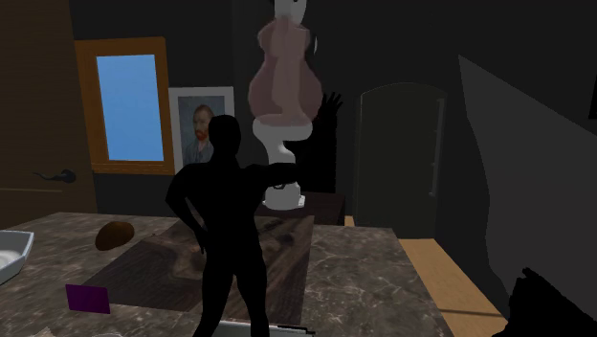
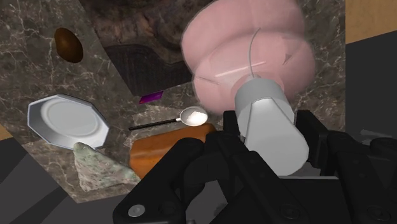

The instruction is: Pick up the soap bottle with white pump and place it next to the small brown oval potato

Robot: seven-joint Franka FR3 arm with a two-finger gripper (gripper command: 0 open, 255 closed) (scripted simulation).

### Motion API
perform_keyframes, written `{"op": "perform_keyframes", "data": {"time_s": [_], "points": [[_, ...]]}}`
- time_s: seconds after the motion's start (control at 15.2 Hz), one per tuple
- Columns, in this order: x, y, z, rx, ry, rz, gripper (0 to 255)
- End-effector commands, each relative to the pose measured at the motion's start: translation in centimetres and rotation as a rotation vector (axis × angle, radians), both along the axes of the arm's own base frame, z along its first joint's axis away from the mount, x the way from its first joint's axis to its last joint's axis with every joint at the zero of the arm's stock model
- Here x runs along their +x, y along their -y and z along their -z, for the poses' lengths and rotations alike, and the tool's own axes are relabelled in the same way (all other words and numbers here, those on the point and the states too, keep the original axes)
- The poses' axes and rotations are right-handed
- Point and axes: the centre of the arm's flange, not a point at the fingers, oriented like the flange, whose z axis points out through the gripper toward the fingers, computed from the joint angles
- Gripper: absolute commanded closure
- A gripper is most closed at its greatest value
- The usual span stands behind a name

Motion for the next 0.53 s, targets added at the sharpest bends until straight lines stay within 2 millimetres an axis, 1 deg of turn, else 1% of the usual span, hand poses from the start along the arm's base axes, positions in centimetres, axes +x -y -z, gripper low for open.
{"op": "perform_keyframes", "data": {"time_s": [0.0,0.46], "points": [[0.4,2.6,1.0,0.001,0.002,-0.001,255],[1.7,11.3,3.8,0.001,0.002,-0.001,255]]}}
